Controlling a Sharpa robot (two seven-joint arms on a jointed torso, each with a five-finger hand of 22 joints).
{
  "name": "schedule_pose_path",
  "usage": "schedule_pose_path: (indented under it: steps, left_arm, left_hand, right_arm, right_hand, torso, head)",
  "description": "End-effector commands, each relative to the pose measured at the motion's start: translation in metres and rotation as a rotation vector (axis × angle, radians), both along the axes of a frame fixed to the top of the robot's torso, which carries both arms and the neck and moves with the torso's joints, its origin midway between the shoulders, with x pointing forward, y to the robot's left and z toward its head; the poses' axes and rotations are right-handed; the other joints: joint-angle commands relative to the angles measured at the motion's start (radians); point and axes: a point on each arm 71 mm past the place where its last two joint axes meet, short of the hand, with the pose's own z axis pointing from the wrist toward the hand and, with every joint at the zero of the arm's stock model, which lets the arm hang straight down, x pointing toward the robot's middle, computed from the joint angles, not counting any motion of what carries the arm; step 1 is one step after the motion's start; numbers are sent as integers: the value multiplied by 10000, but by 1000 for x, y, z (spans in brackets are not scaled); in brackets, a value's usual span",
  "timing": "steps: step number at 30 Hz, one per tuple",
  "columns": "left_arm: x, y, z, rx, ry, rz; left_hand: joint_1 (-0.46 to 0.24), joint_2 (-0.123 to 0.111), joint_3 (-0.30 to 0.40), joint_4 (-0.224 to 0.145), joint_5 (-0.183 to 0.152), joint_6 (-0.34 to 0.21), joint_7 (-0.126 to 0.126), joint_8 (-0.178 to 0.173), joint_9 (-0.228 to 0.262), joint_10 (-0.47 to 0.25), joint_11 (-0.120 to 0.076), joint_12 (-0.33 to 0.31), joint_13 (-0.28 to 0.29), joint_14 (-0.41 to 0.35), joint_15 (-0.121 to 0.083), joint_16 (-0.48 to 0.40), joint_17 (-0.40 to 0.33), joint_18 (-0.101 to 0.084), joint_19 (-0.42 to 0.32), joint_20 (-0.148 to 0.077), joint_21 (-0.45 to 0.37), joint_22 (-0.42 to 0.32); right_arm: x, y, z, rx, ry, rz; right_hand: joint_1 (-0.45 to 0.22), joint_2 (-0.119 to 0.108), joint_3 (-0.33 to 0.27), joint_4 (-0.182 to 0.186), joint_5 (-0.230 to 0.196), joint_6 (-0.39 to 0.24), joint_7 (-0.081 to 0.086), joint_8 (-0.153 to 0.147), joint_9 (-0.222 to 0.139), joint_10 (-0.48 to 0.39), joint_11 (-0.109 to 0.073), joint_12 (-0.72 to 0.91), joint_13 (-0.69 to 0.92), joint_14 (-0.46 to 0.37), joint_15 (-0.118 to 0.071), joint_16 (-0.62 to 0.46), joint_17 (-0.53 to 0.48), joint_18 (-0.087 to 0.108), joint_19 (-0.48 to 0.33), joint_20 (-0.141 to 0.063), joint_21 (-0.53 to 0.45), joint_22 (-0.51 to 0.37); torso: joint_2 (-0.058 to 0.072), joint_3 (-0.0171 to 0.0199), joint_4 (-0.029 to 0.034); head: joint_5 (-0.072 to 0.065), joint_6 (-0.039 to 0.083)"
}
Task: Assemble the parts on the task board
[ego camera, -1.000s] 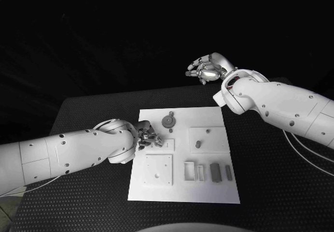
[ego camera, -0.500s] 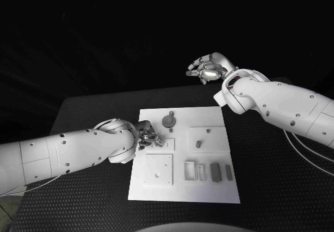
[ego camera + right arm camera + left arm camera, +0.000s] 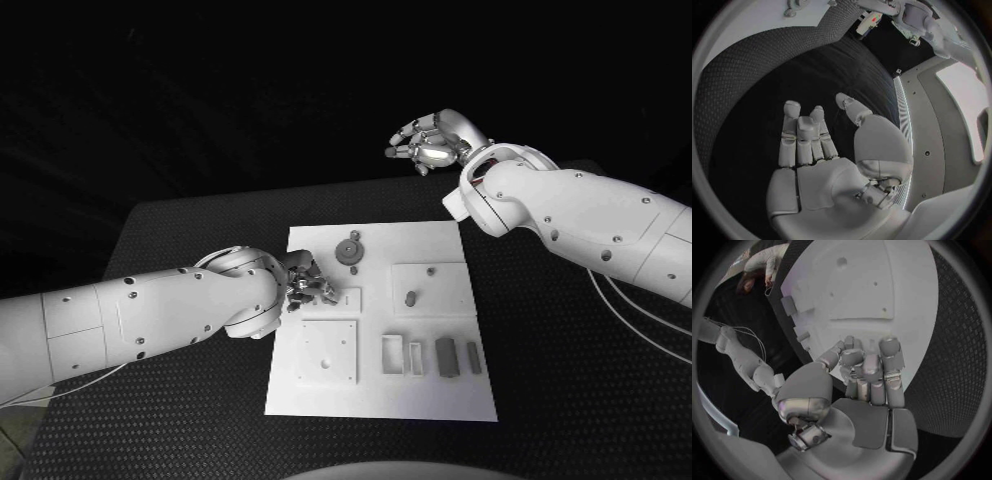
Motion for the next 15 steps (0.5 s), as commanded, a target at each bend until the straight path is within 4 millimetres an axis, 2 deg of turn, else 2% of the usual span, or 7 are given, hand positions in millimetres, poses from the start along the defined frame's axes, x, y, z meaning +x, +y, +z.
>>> schedule_pose_path:
  steps: [1, 15]
  left_arm:
    - [-1, -2, 0, -26, -59, -53]
    - [0, -3, 2, 96, -409, -210]
  left_hand:
    - [230, 114, 106, -24, -6, 1219, -299, -42, 1, -327, -220, 64, -18, -402, -301, 71, -20, 258, 23, -64, -15, 176]
    - [319, 175, 135, -68, -27, 1235, -301, -50, -2, -328, -223, 69, -31, -392, -295, 90, -38, 243, 31, -51, -1, 186]
  right_arm:
    - [0, 1, 0, 14, 31, 111]
    - [0, 1, 0, 25, 44, 103]
  right_hand:
    - [-117, 14, 35, -7, 37, 3, 56, -39, -11, -74, 25, 68, -3, -62, -24, -37, 16, 118, -70, -3, -58, 190]
    - [-139, 22, 37, 9, 37, 1, 58, -40, -14, -76, 26, 69, -5, -64, -23, -38, 16, 118, -72, -2, -59, 190]
  torso:
    - [1, -1, -1]
    - [4, -5, 0]
  head:
    - [-2, 10]
    - [-9, 21]
